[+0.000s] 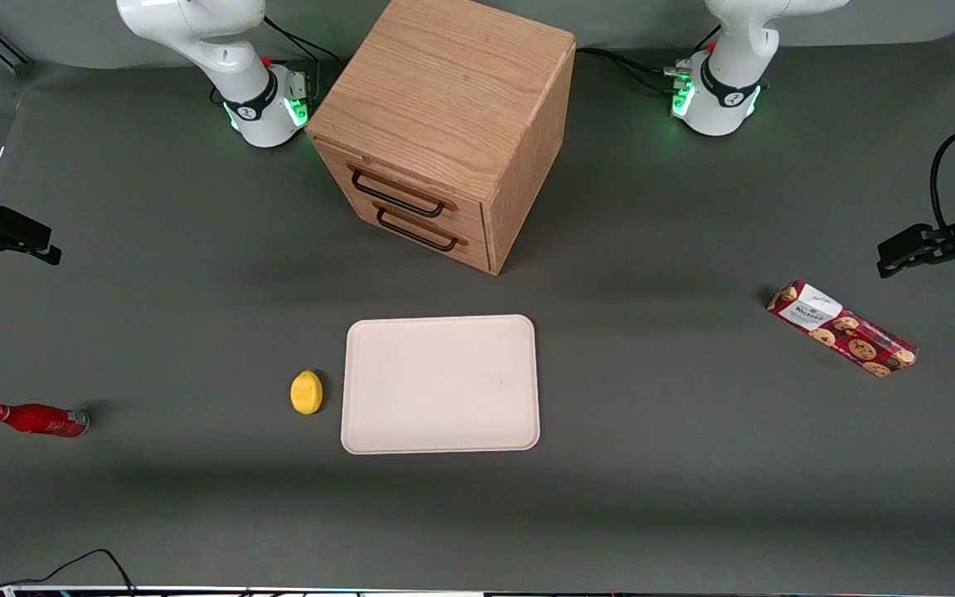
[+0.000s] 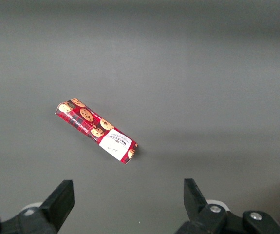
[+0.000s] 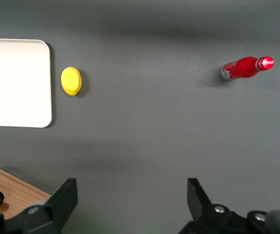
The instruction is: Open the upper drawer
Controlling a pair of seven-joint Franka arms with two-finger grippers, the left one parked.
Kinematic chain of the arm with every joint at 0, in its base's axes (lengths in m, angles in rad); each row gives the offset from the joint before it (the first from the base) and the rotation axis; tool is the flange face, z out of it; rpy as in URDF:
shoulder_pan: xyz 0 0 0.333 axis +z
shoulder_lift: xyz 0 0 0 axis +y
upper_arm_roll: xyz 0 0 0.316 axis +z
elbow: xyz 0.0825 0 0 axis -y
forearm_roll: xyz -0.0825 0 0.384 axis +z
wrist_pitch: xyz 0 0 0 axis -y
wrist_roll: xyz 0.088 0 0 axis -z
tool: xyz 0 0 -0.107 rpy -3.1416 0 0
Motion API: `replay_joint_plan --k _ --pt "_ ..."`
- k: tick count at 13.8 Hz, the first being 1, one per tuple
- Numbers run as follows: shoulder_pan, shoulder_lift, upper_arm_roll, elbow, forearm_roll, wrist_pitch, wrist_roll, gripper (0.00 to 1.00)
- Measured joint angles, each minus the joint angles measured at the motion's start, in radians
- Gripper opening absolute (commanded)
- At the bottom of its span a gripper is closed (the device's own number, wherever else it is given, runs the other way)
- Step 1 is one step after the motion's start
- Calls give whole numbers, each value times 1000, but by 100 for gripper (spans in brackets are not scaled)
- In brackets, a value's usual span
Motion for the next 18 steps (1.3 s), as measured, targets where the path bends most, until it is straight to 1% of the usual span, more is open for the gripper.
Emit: replay_joint_plan --k 4,6,8,11,14,16,18 --pt "4 0 8 1 2 -6 0 100" --pt "45 -1 15 7 19 -51 0 100" --pt "139 -5 18 15 36 -92 0 100" --pt "317 -11 18 19 55 -140 3 100" --pt "473 -11 4 20 117 -152 10 100" --pt "527 -9 -4 19 176 -152 19 100" --pt "532 -1 -11 19 216 -152 19 100"
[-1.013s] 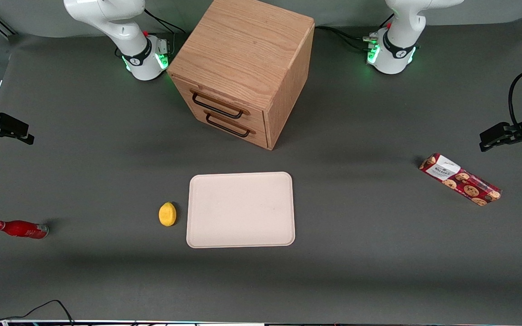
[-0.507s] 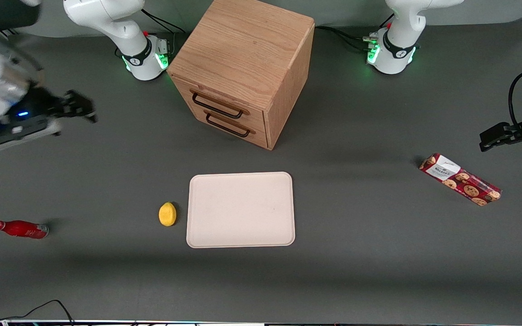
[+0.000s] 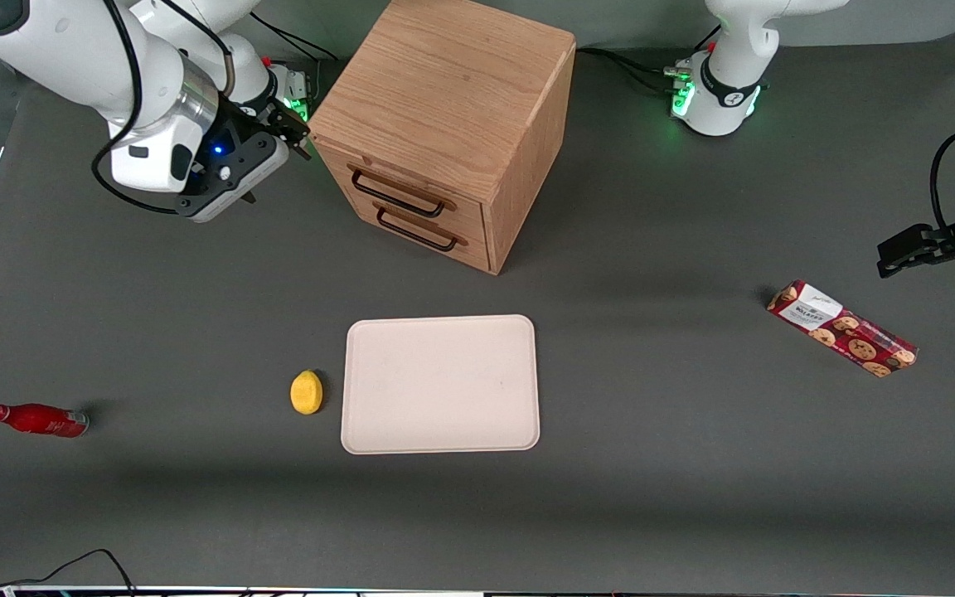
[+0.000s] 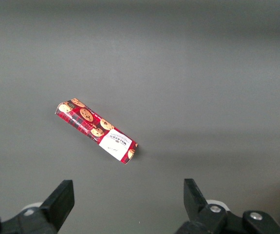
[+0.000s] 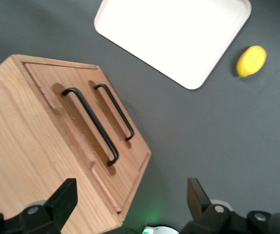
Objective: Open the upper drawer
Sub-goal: 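Move the right gripper toward the upper drawer's black handle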
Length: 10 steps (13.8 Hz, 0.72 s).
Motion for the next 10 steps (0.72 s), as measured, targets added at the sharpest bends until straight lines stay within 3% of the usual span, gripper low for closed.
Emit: replay_joint_plan --k 5,10 --pt "-2 71 -17 -16 121 4 -1 100" --pt "-1 139 -10 -27 145 20 -39 100"
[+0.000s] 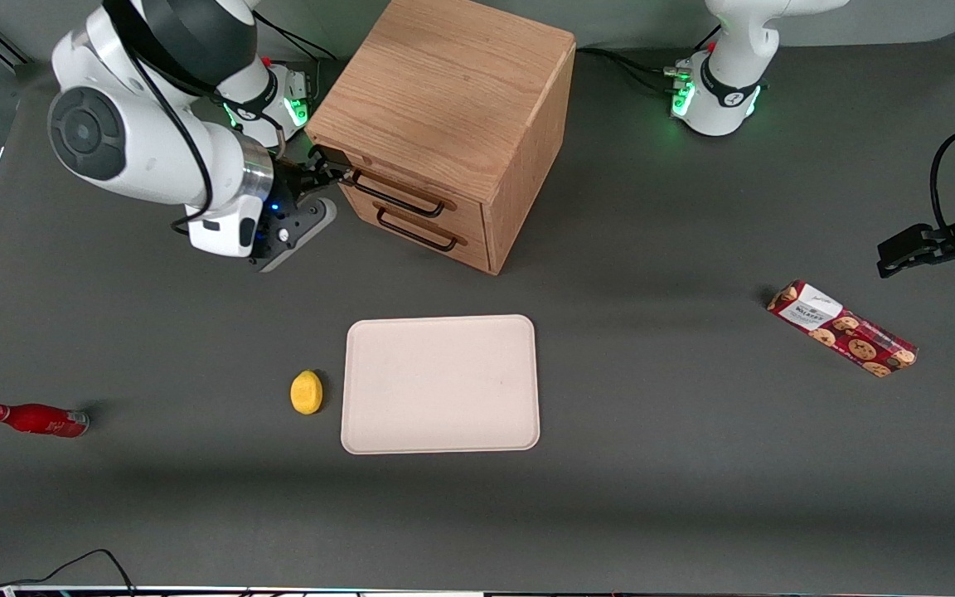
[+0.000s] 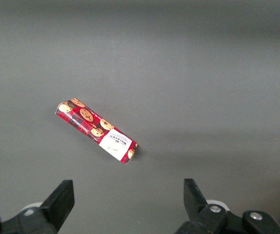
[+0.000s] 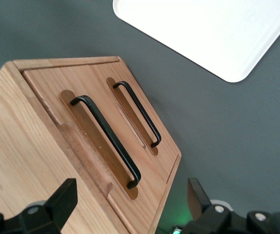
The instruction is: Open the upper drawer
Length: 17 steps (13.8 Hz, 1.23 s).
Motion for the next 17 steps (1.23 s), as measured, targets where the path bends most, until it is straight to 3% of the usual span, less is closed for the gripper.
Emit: replay_joint_plan --k 6,11,17 --pt "-14 19 61 -68 0 99 -177 100" --pt "-25 30 121 -159 0 211 -252 100" --pt "-29 42 141 -205 0 218 -268 100"
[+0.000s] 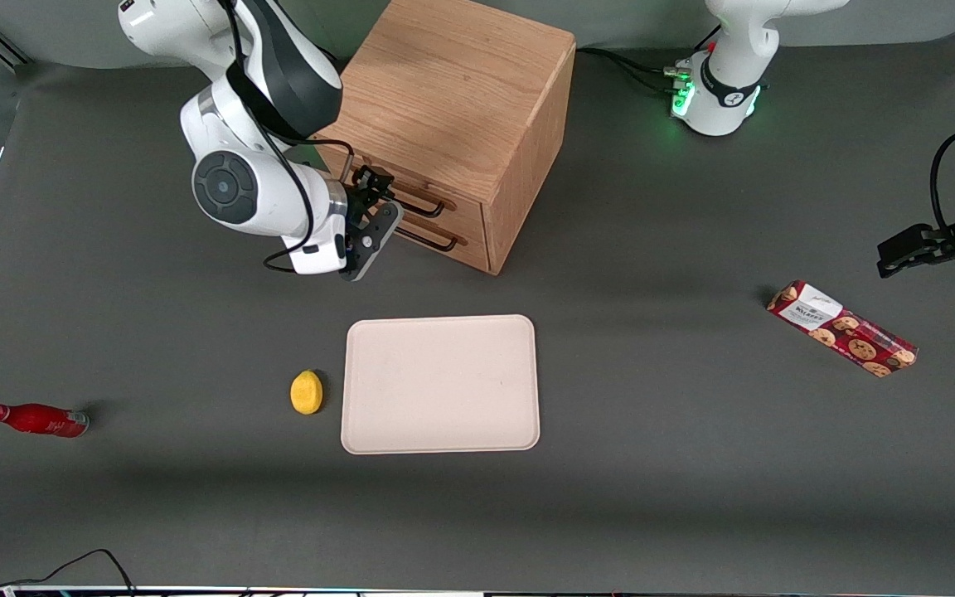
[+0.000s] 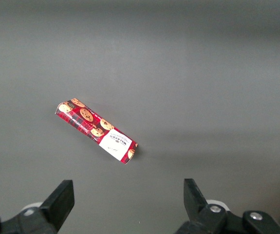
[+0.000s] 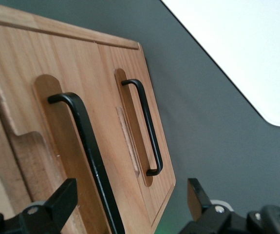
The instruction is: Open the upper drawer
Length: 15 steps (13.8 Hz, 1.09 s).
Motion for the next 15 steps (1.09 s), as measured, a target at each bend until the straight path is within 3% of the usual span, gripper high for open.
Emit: replay_joint_plan --k 15 --pt "0 68 32 -12 5 17 -2 100"
